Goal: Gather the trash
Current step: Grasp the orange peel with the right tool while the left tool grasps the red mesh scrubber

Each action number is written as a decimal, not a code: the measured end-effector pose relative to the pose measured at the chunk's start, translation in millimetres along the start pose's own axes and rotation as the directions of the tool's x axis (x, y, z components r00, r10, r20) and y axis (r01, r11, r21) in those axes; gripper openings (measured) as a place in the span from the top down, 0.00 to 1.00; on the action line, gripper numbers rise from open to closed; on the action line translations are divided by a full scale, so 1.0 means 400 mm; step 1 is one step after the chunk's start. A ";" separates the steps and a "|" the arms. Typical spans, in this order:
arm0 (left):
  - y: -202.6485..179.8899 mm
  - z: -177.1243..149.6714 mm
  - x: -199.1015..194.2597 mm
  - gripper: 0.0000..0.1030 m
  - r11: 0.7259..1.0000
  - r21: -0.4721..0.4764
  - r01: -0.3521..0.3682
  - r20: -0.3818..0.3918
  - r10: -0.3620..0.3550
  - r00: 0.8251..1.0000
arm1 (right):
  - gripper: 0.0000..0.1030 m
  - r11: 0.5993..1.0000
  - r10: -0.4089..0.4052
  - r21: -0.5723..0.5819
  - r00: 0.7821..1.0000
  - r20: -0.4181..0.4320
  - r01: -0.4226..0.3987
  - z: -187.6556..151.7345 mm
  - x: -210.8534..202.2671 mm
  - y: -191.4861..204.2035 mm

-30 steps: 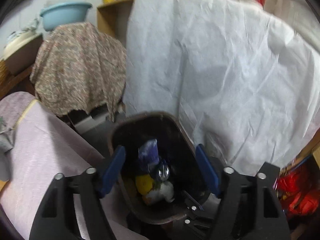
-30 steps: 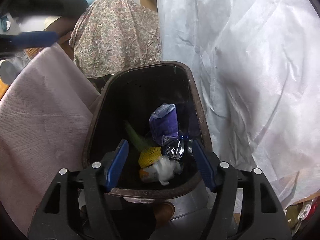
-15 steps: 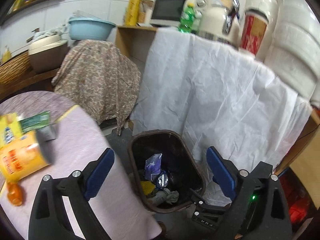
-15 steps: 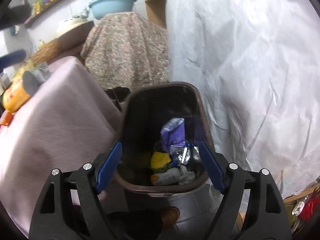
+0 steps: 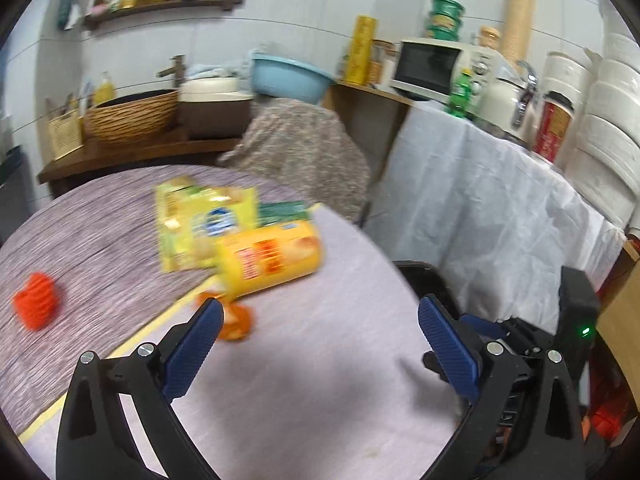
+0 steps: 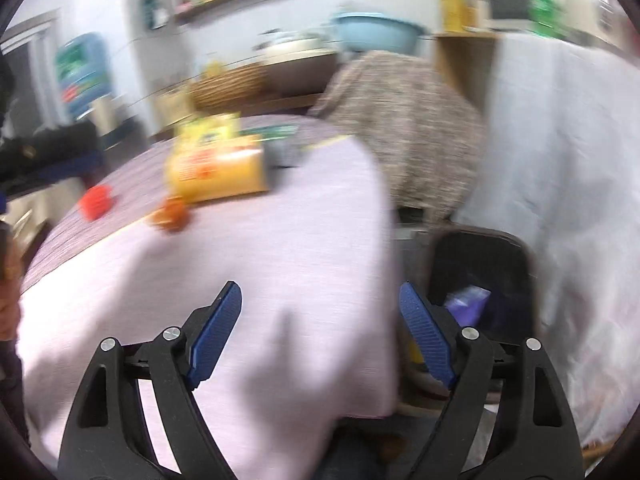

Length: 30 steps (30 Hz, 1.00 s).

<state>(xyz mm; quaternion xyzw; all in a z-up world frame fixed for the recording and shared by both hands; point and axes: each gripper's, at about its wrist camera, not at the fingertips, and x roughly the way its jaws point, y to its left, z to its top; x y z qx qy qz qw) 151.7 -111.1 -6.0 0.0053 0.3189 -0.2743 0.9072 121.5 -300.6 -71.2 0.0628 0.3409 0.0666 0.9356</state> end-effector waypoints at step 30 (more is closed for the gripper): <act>0.533 -0.181 -0.161 0.06 0.913 -0.238 -0.331 -0.121 0.310 0.943 | 0.68 0.864 -0.070 -0.502 0.985 -0.160 -0.020 0.125 0.333 0.427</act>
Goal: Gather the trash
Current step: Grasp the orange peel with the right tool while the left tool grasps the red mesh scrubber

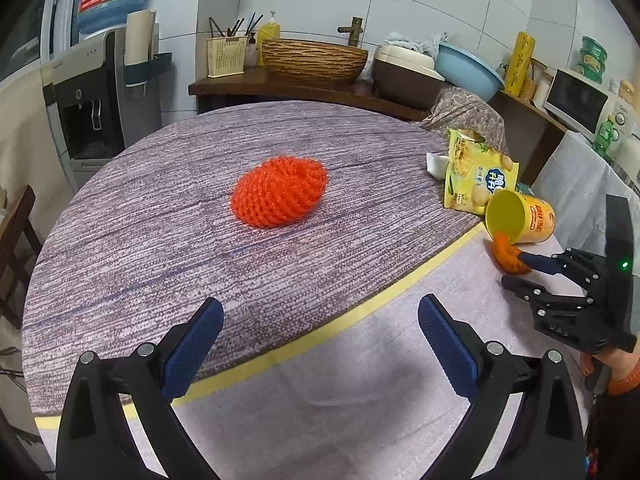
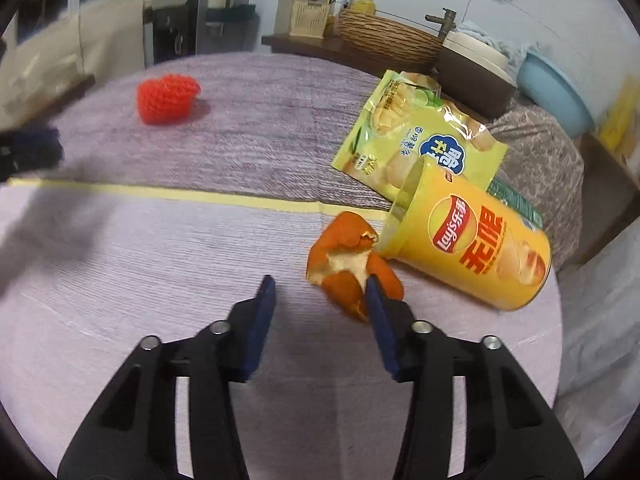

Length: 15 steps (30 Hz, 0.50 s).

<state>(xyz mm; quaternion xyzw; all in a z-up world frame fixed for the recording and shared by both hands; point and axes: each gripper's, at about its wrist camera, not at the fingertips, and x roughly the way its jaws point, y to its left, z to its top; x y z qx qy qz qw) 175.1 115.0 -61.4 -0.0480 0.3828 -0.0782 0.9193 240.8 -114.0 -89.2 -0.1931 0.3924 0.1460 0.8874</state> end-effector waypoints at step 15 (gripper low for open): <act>0.011 0.105 0.112 0.06 0.992 0.056 -0.110 0.011 0.109 0.994 | 0.85 0.982 0.113 0.137 0.987 0.118 -0.129 -0.061 -0.127 -0.022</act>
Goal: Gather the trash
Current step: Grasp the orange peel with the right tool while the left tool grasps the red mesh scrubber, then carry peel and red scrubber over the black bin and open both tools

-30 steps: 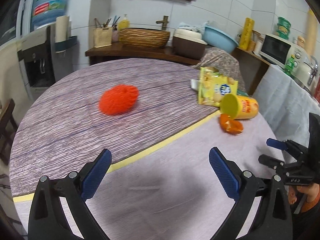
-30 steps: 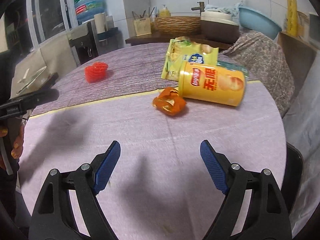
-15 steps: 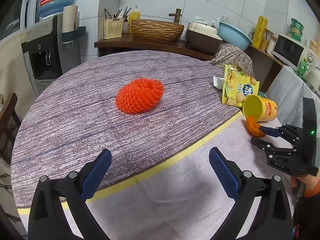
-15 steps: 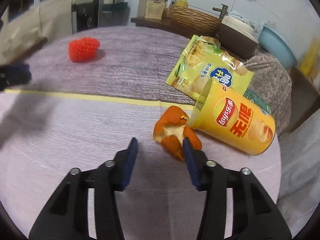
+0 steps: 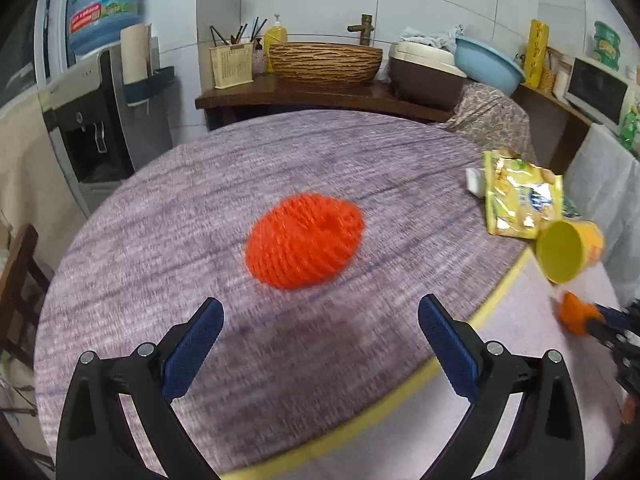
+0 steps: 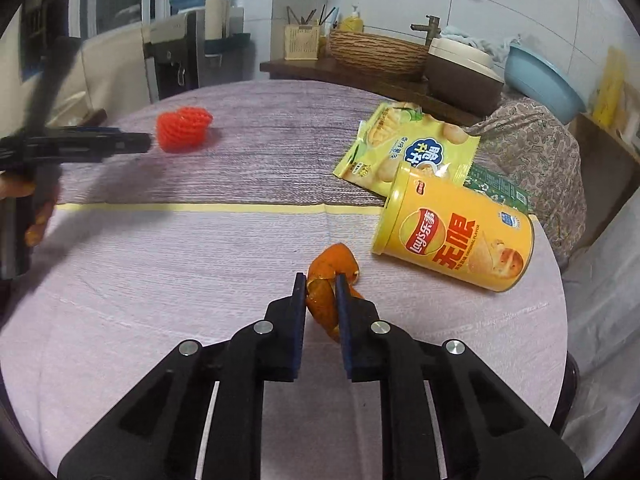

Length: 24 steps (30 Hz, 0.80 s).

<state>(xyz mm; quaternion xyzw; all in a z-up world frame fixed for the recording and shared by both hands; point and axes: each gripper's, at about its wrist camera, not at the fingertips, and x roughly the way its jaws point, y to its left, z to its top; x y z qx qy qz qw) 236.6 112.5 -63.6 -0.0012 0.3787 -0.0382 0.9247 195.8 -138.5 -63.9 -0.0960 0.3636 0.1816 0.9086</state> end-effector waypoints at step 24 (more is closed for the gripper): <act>-0.076 -0.002 -0.040 0.81 1.000 0.003 0.022 0.039 -0.022 0.999 | 0.85 0.973 0.064 0.213 0.992 0.110 -0.086 -0.135 -0.133 -0.058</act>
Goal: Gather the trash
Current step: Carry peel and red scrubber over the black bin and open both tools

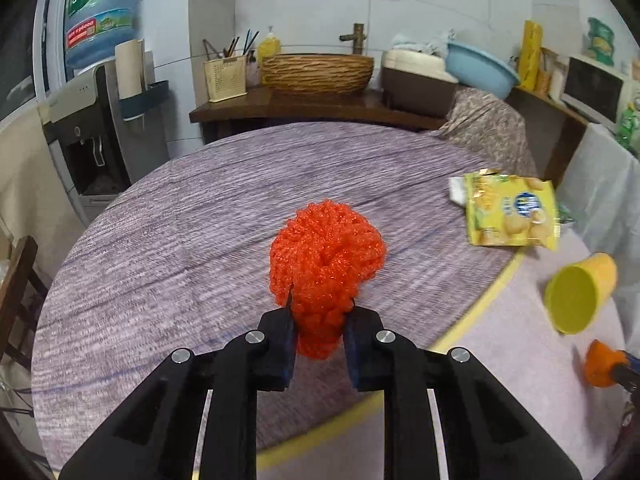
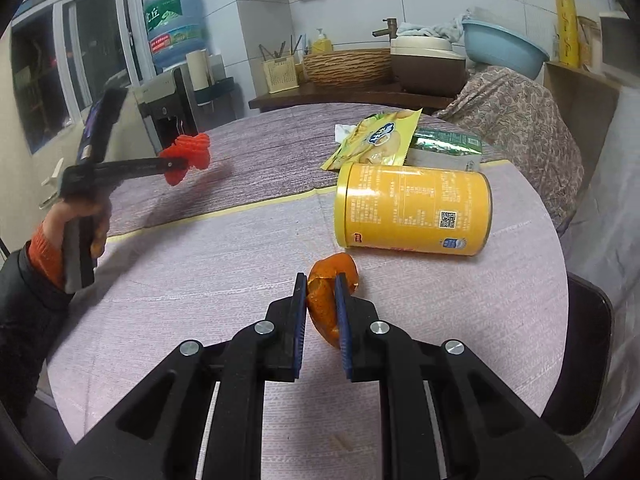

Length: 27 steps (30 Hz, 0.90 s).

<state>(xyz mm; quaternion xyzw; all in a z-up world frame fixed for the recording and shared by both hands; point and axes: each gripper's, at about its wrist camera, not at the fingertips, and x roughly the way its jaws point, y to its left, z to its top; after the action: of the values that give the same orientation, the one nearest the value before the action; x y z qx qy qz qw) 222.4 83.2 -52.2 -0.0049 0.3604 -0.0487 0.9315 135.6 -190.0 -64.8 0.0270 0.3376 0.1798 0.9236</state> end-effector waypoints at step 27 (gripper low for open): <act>-0.601 -0.160 -0.182 0.81 0.827 0.231 0.513 -0.087 -0.508 0.857 | 0.85 0.948 -0.225 0.259 0.964 0.139 0.184 -0.134 -0.251 -0.293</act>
<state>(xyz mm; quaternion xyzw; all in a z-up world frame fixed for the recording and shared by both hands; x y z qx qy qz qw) 104.9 -147.7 -40.0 0.0148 0.3473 -0.3401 0.8738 67.2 -338.4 -64.4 0.1199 0.2795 0.0371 0.9519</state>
